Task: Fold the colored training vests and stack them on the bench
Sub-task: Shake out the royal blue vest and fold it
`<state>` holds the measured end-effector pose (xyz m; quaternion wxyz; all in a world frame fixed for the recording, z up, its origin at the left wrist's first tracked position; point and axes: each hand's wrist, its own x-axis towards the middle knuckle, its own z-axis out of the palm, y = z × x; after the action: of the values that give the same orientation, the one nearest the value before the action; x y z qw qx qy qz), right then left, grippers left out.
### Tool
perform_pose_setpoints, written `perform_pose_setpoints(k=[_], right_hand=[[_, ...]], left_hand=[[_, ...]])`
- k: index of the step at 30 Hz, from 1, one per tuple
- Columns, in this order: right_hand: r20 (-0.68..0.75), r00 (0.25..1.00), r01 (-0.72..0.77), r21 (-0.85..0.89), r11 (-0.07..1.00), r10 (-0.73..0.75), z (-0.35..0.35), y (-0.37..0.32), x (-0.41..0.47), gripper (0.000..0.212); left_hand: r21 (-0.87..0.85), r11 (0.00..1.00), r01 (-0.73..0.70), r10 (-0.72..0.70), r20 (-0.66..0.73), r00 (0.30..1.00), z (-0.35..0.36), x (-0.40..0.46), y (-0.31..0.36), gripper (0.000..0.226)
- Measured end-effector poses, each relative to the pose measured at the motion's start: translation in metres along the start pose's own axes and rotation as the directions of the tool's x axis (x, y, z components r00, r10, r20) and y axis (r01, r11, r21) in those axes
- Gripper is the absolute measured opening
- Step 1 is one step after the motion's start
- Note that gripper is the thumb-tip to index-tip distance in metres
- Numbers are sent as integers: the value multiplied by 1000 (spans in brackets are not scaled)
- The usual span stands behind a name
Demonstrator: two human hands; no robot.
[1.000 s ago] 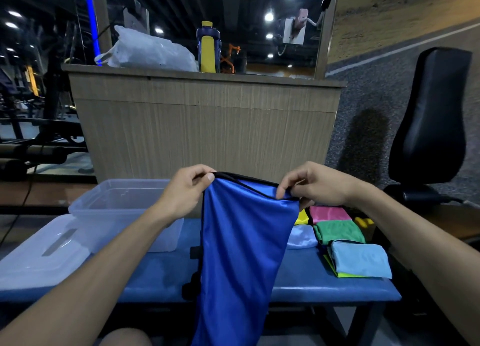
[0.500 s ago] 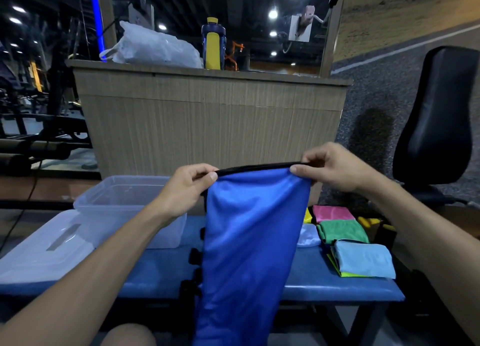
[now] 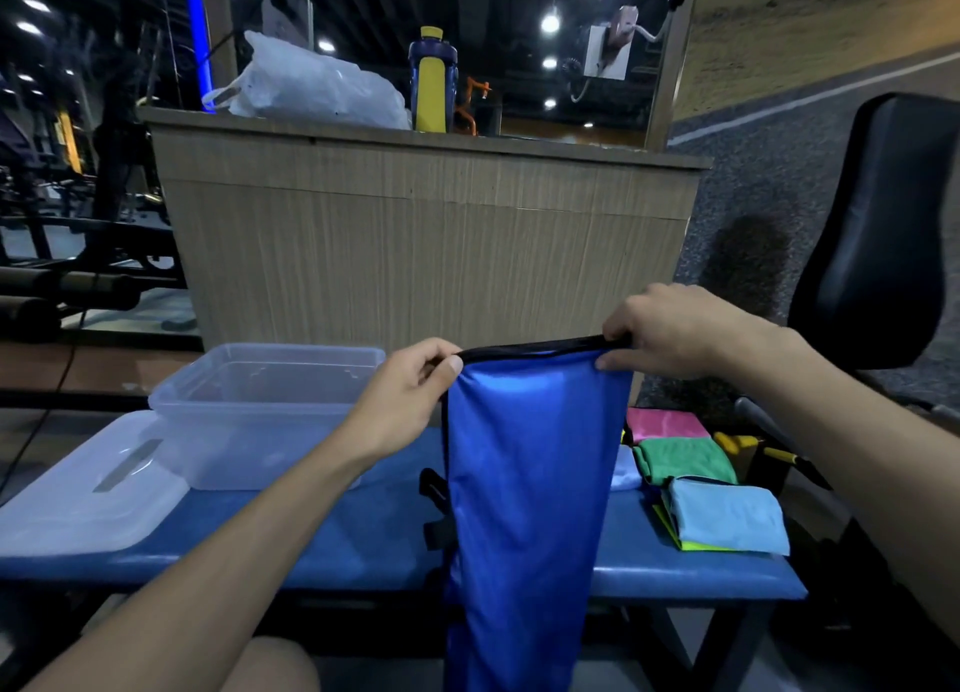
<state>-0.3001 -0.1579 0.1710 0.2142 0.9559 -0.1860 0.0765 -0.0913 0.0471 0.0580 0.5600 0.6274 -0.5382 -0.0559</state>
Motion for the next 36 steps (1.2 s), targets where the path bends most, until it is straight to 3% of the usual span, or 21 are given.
perform_pose_setpoints(k=[5,9,16,18,21,27,32,36], right_hand=[[-125,992,54,158,986,-34,-5,1,6,15],[-153,983,123,174,977,-97,-14,-3,15,20],[-143,967,232,136,963,-212,-28,-17,27,17],[-139,963,249,116,962,-233,-29,-19,29,18],[-140,956,273,100,957,-259,-29,-22,31,22],[-206,928,328,61,943,-310,-26,-22,30,19],[-247,909,358,52,932,-335,-30,-24,28,20],[-238,912,356,53,933,-334,-32,-25,29,23]], left_hand=[[233,950,-206,210,10,978,10,-14,-14,14],[207,948,-242,241,32,970,25,-26,-26,15],[53,996,-76,78,-37,996,47,-36,-35,15],[-103,994,30,-34,-36,999,51,-37,-37,8],[-338,924,176,-213,-75,974,53,-34,-38,34],[-443,873,205,-275,-100,956,50,-28,-38,6],[-362,895,261,-298,-49,953,52,-20,-37,15],[-382,898,217,-261,-66,963,52,-13,-33,10]])
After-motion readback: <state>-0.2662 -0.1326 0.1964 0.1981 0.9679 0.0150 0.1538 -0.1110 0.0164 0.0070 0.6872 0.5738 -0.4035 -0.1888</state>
